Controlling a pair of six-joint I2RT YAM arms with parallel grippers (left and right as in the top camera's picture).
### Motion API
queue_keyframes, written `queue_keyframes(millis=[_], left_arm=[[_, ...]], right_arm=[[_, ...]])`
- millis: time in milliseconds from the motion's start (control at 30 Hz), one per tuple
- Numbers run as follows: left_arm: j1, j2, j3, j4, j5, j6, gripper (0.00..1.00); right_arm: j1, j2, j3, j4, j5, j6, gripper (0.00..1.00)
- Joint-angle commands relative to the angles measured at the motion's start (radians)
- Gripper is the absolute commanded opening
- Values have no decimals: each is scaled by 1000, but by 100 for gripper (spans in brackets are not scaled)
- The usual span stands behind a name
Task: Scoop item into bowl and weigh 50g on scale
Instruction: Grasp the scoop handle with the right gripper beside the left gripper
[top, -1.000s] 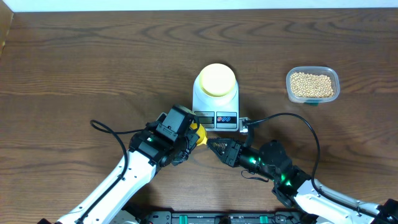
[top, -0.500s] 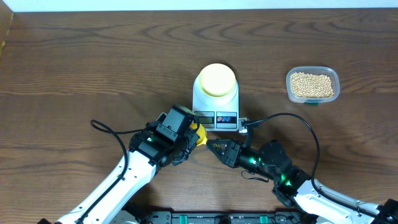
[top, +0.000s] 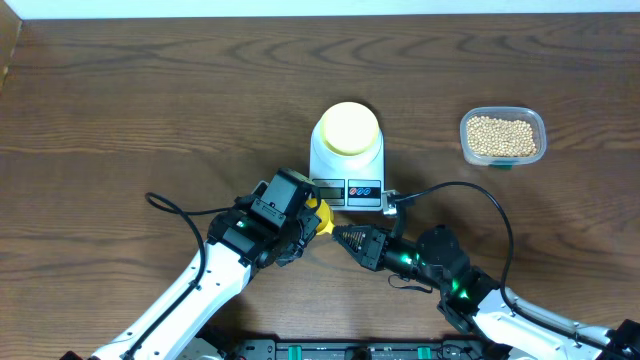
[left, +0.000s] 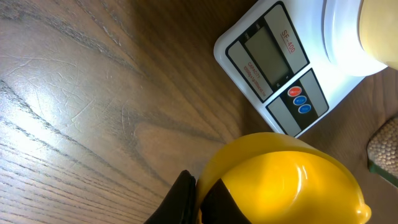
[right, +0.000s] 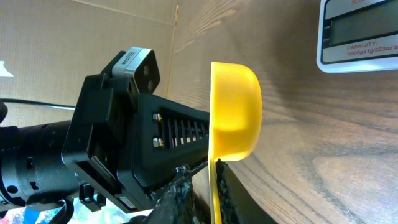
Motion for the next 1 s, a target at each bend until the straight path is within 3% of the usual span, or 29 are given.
queue_keyframes(millis=[0,133,333,500,667,767,867,967], left_arm=[[-6,0,-1,0,-13,17,7],[-6,0,-1,0,-13,17,7],[-6,0,-1,-1,-13,17,8],[-6,0,-1,-1,-13,17,17],[-6,0,-1,0,-13,17,32],[-6,0,-1,0,-13,17,47],[-6,0,-1,0,-5,17,76],[-6,-4,0,0,17,45,85]], right_arm=[[6,3,12,0,-17,-9,9],[6,3,12,0,-17,-9,1],[6,3,11,0,-17,-9,1],[6,3,11,0,-17,-10,1],[6,3,11,-1,-30,-10,1],[4,3,11,-17,-32,-14,1],[0,3,11,-49,-32,-58,1],[-33,3,11,-84,-65,-79,1]])
